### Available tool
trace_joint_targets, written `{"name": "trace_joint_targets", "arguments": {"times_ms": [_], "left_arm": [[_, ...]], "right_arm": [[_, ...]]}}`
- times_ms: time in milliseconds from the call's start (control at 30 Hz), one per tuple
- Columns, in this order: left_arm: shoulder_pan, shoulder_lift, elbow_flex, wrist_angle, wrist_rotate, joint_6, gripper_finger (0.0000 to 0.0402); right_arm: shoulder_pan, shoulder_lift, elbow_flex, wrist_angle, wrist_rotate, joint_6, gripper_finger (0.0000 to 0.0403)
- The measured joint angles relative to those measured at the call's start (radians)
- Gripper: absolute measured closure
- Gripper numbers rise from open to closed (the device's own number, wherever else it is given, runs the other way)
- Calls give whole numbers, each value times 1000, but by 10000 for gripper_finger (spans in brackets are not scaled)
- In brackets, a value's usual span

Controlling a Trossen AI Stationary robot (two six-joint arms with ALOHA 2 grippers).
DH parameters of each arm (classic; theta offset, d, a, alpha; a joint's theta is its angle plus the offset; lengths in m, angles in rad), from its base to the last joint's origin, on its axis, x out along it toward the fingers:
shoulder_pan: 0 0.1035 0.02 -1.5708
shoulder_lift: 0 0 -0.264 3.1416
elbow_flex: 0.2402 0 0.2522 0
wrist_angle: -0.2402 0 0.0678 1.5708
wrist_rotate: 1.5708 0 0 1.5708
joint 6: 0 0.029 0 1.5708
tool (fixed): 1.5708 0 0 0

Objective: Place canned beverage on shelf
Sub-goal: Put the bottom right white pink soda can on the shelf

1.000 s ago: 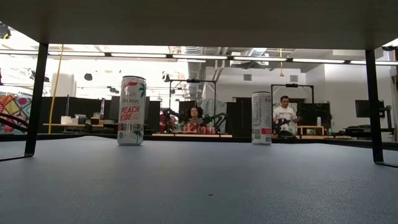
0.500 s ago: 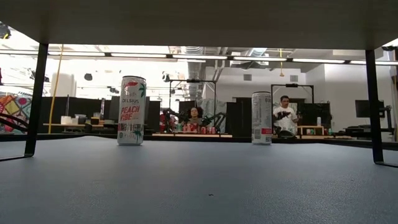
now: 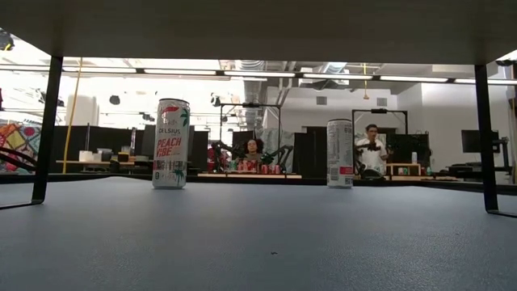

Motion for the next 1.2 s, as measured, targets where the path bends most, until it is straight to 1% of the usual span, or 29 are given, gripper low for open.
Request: {"name": "trace_joint_targets", "arguments": {"times_ms": [100, 300, 400, 500, 633, 767, 867, 1000, 1200], "left_arm": [[0, 1, 0, -2, 25, 4, 15], [-3, 1, 0, 5, 29, 0, 15], [-3, 1, 0, 6, 31, 6, 24], [-2, 2, 0, 5, 31, 8, 47], [-2, 3, 0, -11, 24, 13, 89], [-2, 2, 0, -15, -15, 20, 132], [-3, 3, 0, -15, -26, 19, 152], [-3, 2, 0, -20, -31, 2, 152], [-3, -12, -2, -87, -56, -24, 147]], "right_arm": [[-5, 1, 0, -13, -2, 0, 178], [-5, 1, 1, -20, -5, -1, 178], [-5, 1, 1, -20, -7, -1, 178], [-5, 1, 2, -22, -7, -1, 178], [-4, 1, 2, -25, -8, -1, 178], [-4, 1, 2, -22, -13, 2, 178], [-4, 1, 2, -18, -12, 21, 175], [-4, 1, 2, -41, -6, 12, 155], [-6, -3, 4, -155, 13, -8, 118]]}}
